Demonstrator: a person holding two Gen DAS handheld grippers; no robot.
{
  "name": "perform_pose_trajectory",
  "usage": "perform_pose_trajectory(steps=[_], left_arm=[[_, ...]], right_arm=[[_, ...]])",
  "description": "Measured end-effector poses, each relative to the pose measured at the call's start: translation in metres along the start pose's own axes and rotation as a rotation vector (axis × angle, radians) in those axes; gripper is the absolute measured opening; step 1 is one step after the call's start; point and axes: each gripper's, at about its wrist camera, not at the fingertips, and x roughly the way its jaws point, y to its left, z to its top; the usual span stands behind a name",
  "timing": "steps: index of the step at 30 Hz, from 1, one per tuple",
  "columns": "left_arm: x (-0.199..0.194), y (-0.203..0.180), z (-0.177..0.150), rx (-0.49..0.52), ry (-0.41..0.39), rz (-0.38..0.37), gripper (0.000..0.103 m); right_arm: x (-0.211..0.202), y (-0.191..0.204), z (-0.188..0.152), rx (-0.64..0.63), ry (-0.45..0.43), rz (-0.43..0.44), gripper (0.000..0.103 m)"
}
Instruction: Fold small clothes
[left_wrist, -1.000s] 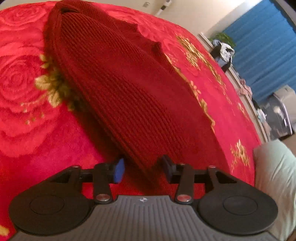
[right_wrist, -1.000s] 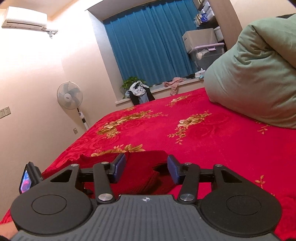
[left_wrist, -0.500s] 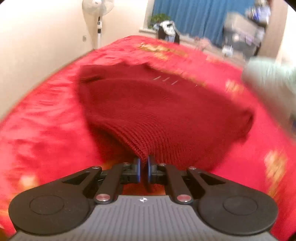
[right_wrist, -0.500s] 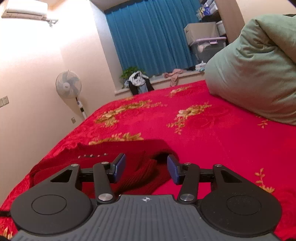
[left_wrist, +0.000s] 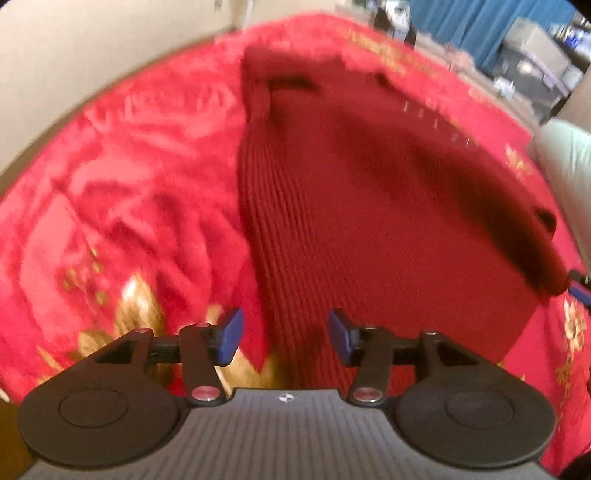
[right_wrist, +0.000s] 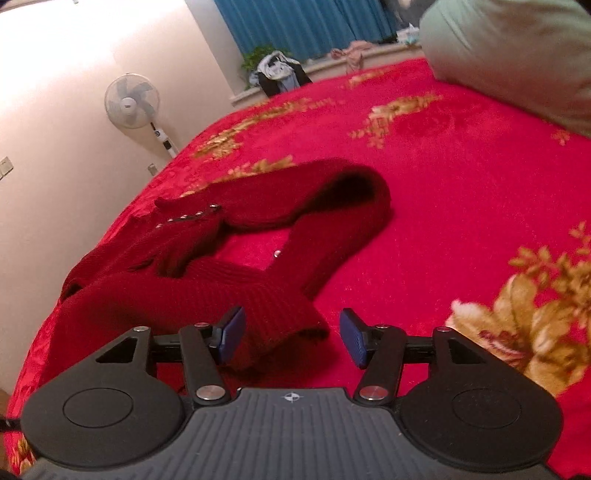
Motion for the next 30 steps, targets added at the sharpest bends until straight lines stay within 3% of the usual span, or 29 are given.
perform_pose_trajectory(steps=[3,7,8,9,10,14,18,21,25,28,30], left_arm=[[0.018,-0.002,0.002,-0.01,0.065,-0.027,0.053],[0.029,-0.011,0.007,0.035,0.062,-0.013,0.039],[0.029,-0.013,0.007,0.042,0.059,-0.005,0.036],[0.03,-0.016,0.006,0.055,0.055,0.003,0.026],[0.029,-0.019,0.006,0.073,0.047,0.016,0.019],[0.018,-0.021,0.001,0.069,-0.005,0.014,0.011],[-0.013,-0.021,-0.004,0.063,-0.117,-0.033,0.009],[-0.049,-0.02,-0.011,0.078,-0.219,-0.096,0.009],[-0.09,-0.003,-0.024,0.079,-0.292,-0.184,0.008],[-0.099,0.016,-0.04,0.097,-0.251,-0.215,0.009],[-0.091,0.024,-0.045,0.111,-0.175,-0.24,0.011]], right_arm=[[0.019,-0.011,0.002,0.09,0.027,0.078,0.064],[0.044,-0.024,0.003,0.214,0.083,0.171,0.062],[0.048,-0.023,0.003,0.223,0.092,0.185,0.052],[0.05,-0.02,0.002,0.21,0.091,0.189,0.044],[0.05,-0.016,0.001,0.179,0.087,0.191,0.029],[0.035,-0.002,0.003,0.091,0.035,0.204,0.019],[-0.013,0.003,0.02,0.097,-0.046,0.261,0.017],[-0.073,0.018,0.03,0.013,-0.099,0.296,0.016],[-0.145,0.021,0.026,-0.03,-0.131,0.248,0.013],[-0.188,0.006,0.009,-0.012,-0.137,0.148,0.013],[-0.193,-0.005,-0.006,0.019,-0.061,0.054,0.015]])
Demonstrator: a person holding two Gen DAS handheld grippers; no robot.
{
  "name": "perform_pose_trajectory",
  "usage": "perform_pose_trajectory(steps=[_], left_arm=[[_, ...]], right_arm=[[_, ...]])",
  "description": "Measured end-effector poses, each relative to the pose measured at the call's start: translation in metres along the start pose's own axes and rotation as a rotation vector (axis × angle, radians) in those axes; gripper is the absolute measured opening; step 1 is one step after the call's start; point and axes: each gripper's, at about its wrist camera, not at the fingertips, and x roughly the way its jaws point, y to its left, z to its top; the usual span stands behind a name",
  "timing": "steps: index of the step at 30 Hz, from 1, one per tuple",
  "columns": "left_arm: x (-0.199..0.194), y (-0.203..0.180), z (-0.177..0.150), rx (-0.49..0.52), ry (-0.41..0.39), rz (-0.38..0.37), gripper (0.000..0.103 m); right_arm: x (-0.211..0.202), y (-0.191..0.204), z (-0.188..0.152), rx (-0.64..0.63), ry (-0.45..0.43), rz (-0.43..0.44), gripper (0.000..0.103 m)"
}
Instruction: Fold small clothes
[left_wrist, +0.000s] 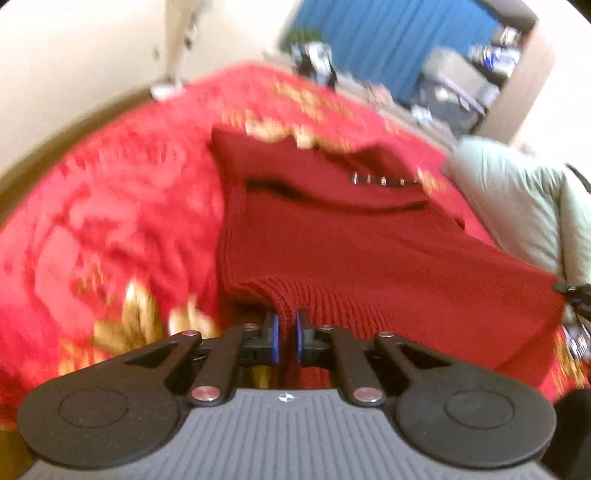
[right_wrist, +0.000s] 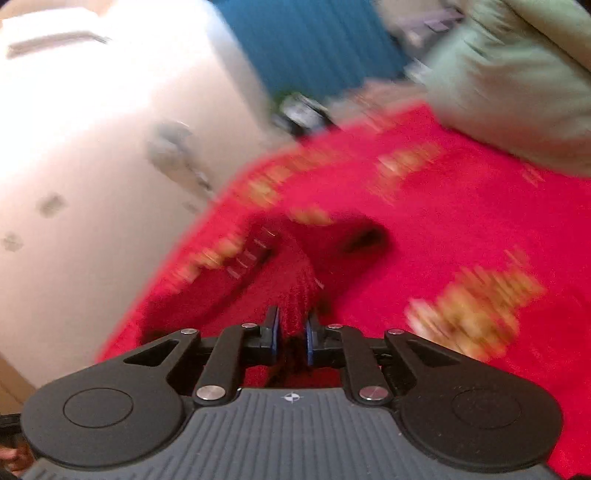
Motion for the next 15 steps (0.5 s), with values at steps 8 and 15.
perform_pose_trajectory(steps=[8,15], left_arm=[[0.04,-0.001,0.005,0.047,0.089,-0.007,0.02],[0.068,-0.036,0.016,0.124,0.076,0.025,0.033]], right_arm=[[0.039,-0.027,-0.005,-0.052,0.071,-0.135,0.042],[0.104,-0.022,-0.001,-0.116,0.115,-0.132,0.042]])
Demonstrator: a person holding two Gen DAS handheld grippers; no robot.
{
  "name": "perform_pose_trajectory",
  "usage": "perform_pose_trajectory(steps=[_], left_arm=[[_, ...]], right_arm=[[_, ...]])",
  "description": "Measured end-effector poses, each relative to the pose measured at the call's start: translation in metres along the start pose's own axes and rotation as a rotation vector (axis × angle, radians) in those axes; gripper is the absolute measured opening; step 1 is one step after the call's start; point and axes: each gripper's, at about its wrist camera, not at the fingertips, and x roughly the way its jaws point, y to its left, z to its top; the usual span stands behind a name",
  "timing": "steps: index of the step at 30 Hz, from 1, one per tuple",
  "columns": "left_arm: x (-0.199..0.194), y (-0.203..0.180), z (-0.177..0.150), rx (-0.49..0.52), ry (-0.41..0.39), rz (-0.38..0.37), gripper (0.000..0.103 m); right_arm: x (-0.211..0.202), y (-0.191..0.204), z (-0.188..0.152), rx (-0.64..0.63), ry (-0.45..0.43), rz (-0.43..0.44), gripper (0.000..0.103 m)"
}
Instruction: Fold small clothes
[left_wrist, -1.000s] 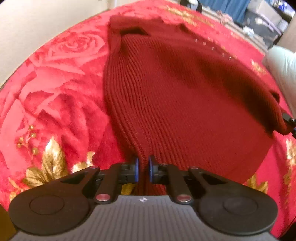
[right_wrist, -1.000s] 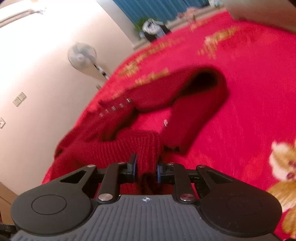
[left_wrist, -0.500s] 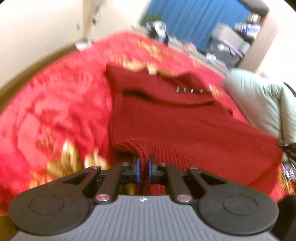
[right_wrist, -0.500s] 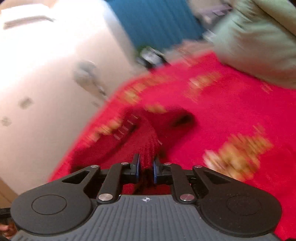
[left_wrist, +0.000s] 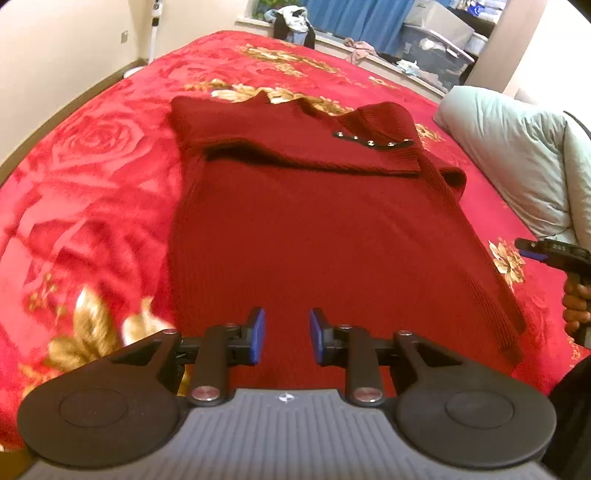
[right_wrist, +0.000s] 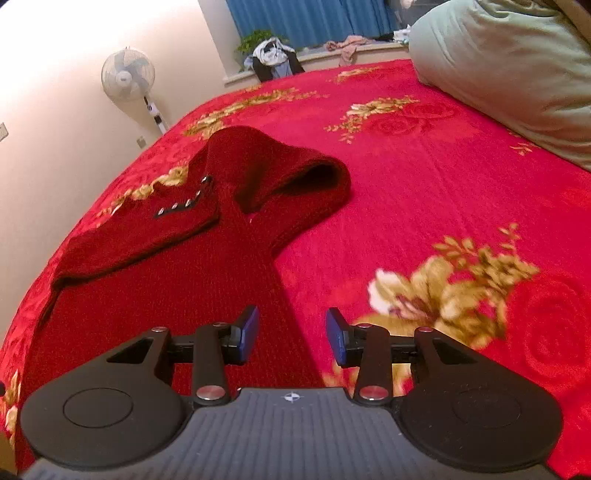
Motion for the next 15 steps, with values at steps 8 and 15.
perform_pose_trajectory(steps=[8,15], left_arm=[[0.041,-0.023,0.025,0.025,0.028,0.046,0.038],[0.069,-0.027,0.034,0.033,0.069,0.074,0.038]], right_arm=[[0.078,-0.02,0.024,0.093,-0.038,0.062,0.024],[0.149,-0.031,0.047,0.212,-0.013,0.096,0.052]])
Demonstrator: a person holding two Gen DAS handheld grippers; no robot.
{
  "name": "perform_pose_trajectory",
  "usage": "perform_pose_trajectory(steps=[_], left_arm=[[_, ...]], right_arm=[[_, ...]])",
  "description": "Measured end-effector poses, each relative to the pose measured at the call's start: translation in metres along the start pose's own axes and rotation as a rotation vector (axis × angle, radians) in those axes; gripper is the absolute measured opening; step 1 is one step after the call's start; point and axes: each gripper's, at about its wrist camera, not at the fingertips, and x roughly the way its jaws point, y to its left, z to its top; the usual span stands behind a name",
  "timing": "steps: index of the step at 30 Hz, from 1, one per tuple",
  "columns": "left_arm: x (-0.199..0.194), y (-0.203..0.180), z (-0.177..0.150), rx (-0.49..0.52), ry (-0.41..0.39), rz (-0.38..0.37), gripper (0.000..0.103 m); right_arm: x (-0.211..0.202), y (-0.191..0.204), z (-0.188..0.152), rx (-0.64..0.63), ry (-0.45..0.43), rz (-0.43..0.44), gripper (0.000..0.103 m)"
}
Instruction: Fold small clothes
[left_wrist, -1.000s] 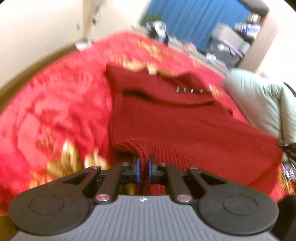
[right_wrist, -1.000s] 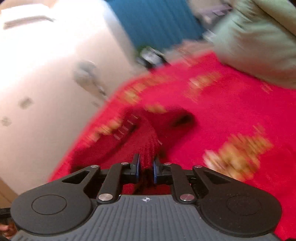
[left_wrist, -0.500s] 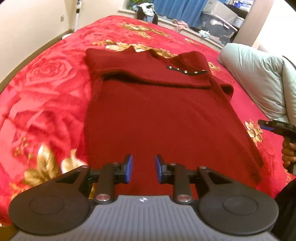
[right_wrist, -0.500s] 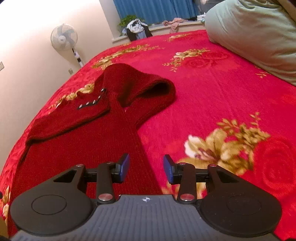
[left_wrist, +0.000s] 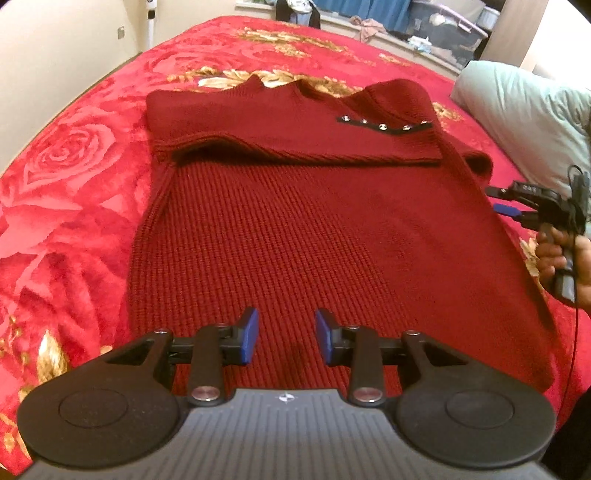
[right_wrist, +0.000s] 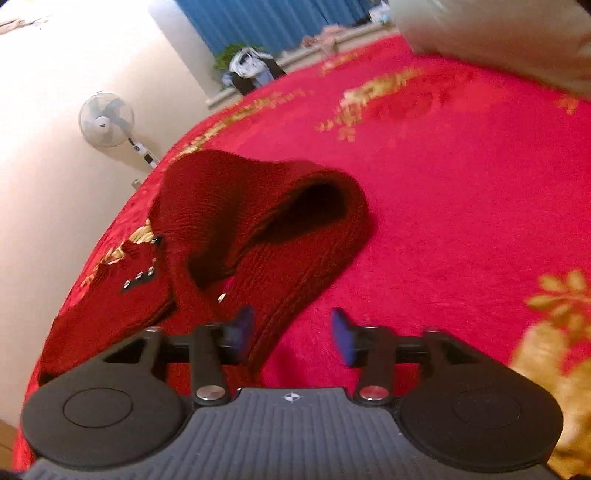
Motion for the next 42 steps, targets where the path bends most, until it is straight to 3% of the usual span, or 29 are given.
perform_pose_trajectory(steps=[1,3,4,5,8,9,10,12,14,15,16,17,19,21,23,26,29,30,31,34,37,40,42], left_arm=[[0.003,-0.001,0.002,0.001,0.005,0.005,0.038],[0.008,-0.002,0.004,0.002,0.01,0.01,0.038],[0.01,-0.002,0.006,0.0,0.01,0.012,0.038],[0.011,-0.002,0.007,-0.004,0.009,0.012,0.038],[0.014,-0.001,0.013,-0.015,0.0,0.017,0.038],[0.015,0.0,0.015,-0.016,-0.004,0.025,0.038],[0.015,0.0,0.016,-0.015,-0.006,0.032,0.038],[0.016,0.002,0.018,-0.018,-0.008,0.04,0.038],[0.016,0.004,0.02,-0.024,-0.007,0.041,0.038],[0.016,0.003,0.021,-0.024,-0.007,0.041,0.038],[0.016,0.003,0.021,-0.023,-0.009,0.038,0.038],[0.015,0.002,0.021,-0.021,-0.011,0.034,0.038],[0.015,0.0,0.021,-0.015,-0.013,0.027,0.038],[0.014,-0.001,0.021,-0.013,-0.014,0.026,0.038],[0.014,-0.001,0.021,-0.014,-0.015,0.023,0.038],[0.015,-0.001,0.021,-0.012,-0.011,0.023,0.038],[0.016,-0.001,0.02,-0.009,-0.005,0.026,0.038],[0.017,-0.001,0.02,-0.008,-0.003,0.027,0.038],[0.017,-0.001,0.019,-0.007,-0.002,0.028,0.038],[0.018,-0.001,0.017,-0.003,0.004,0.033,0.038],[0.019,-0.002,0.015,0.007,0.011,0.035,0.038],[0.019,-0.003,0.015,0.017,0.01,0.038,0.038],[0.016,-0.003,0.015,0.014,-0.001,0.034,0.038]], right_arm=[[0.011,-0.002,0.002,0.011,0.019,0.006,0.052],[0.022,-0.001,0.005,-0.003,0.009,0.012,0.041],[0.026,0.002,0.008,-0.028,0.009,-0.004,0.02],[0.029,0.005,0.012,-0.062,0.021,-0.027,0.012],[0.017,0.018,0.034,-0.254,-0.012,-0.023,0.009],[0.004,0.026,0.042,-0.383,-0.085,-0.079,0.009],[-0.011,0.034,0.05,-0.539,-0.195,-0.204,0.009],[-0.031,0.031,0.064,-0.687,-0.378,-0.449,0.01],[-0.041,0.007,0.076,-0.696,-0.498,-0.687,0.016],[-0.041,-0.01,0.081,-0.647,-0.492,-0.77,0.016],[-0.041,-0.034,0.089,-0.546,-0.422,-0.789,0.016],[-0.042,-0.058,0.094,-0.412,-0.34,-0.729,0.016],[-0.049,-0.097,0.097,-0.124,-0.272,-0.566,0.018],[-0.053,-0.121,0.093,0.099,-0.251,-0.452,0.03],[-0.055,-0.135,0.085,0.276,-0.267,-0.315,0.048],[-0.036,-0.147,0.077,0.456,-0.191,-0.194,0.049],[-0.013,-0.148,0.069,0.48,-0.161,-0.173,0.047],[-0.008,-0.143,0.069,0.436,-0.176,-0.166,0.038],[-0.005,-0.139,0.069,0.36,-0.181,-0.155,0.012],[-0.004,-0.139,0.075,0.262,-0.238,-0.15,0.01],[-0.007,-0.144,0.093,0.264,-0.346,-0.232,0.01],[0.003,-0.129,0.093,0.175,-0.314,-0.437,0.013],[-0.001,-0.127,0.088,0.176,-0.297,-0.41,0.013]])
